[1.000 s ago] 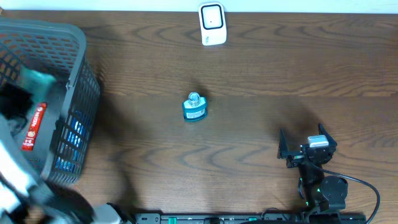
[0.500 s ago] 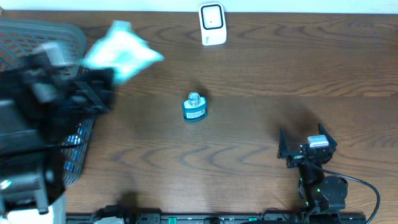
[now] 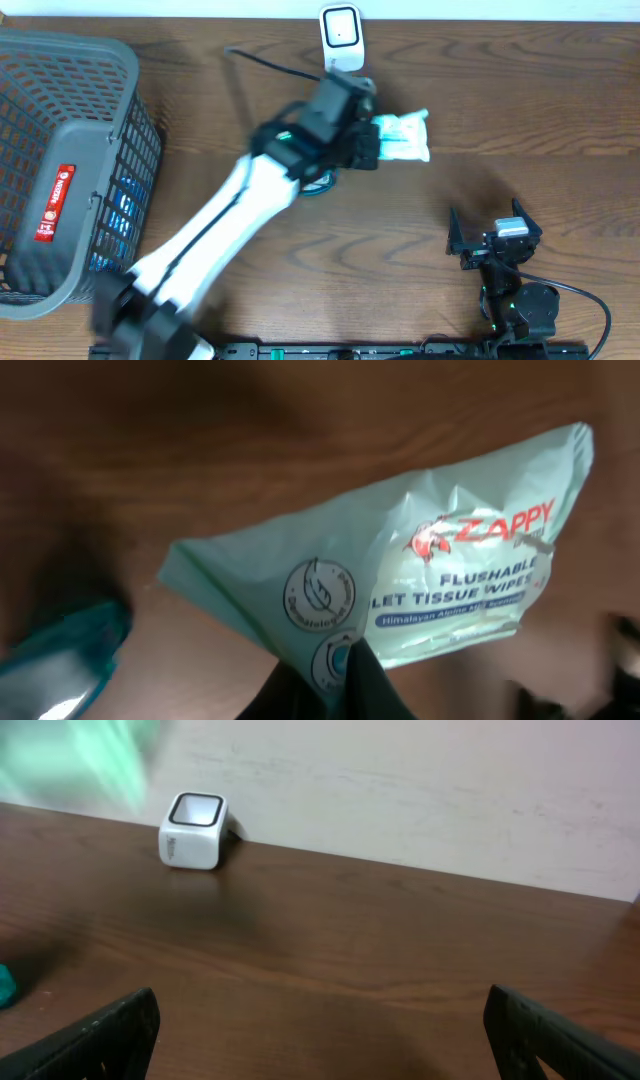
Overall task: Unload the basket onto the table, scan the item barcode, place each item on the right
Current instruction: 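Carry the wipes pack past the scanner and drop it on the table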
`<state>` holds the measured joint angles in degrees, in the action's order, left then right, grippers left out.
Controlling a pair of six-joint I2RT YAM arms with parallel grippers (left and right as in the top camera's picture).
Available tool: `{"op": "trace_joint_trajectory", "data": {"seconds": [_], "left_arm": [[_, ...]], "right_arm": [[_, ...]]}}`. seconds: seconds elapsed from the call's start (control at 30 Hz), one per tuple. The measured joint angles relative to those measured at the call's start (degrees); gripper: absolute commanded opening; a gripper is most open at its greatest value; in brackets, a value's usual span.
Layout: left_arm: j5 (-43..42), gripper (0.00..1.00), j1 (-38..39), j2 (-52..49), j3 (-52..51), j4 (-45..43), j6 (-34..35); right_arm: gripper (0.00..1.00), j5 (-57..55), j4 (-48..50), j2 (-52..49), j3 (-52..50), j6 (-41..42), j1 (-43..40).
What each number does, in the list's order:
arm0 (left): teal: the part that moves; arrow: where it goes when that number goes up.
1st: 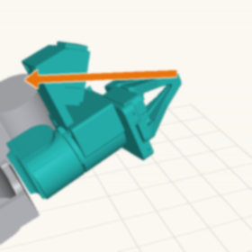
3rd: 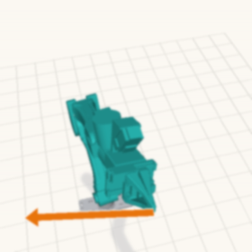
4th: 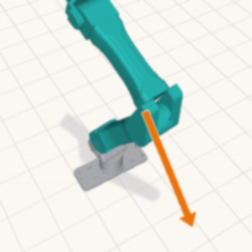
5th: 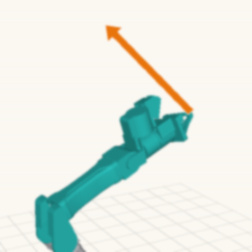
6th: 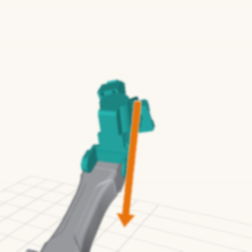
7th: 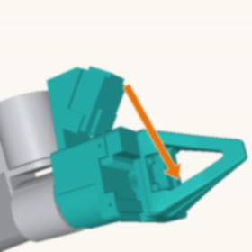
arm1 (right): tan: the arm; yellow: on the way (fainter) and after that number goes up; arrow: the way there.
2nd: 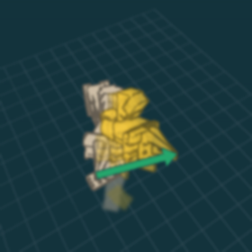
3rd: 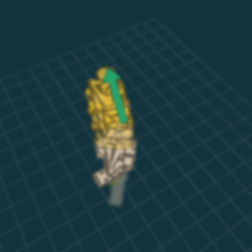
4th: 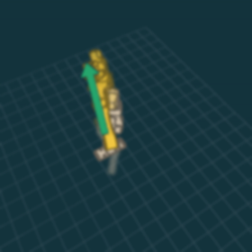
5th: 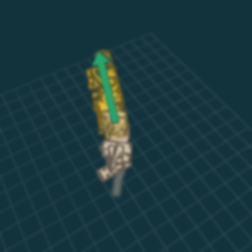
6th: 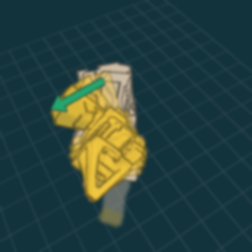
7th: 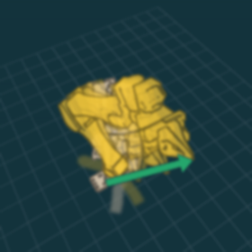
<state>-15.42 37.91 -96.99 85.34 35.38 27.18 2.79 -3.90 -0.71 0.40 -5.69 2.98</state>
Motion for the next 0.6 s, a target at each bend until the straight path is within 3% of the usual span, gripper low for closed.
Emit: {"op": "trace_joint_trajectory", "data": {"seconds": [0.37,0.43,0.47,0.53,0.6], "left_arm": [[1.14,0.07,3.72,-18.23,-0.02,-6.01,3.30],[1.11,0.40,4.76,-19.71,-0.02,-6.01,3.52],[1.01,0.66,5.25,-20.15,-0.02,-6.01,3.72],[0.81,0.82,6.08,-20.46,-0.02,-6.03,4.11],[0.74,0.89,6.47,-20.22,-0.02,-6.05,3.85]], "right_arm": [[0.99,0.00,0.00,0.02,0.00,0.00,0.00],[0.99,0.00,0.00,0.02,0.00,-0.02,0.00],[0.99,0.00,0.00,0.02,0.00,0.00,0.00],[0.99,0.00,0.00,0.02,0.00,0.00,0.00],[0.99,0.00,0.00,0.02,0.00,-0.02,0.00]]}}
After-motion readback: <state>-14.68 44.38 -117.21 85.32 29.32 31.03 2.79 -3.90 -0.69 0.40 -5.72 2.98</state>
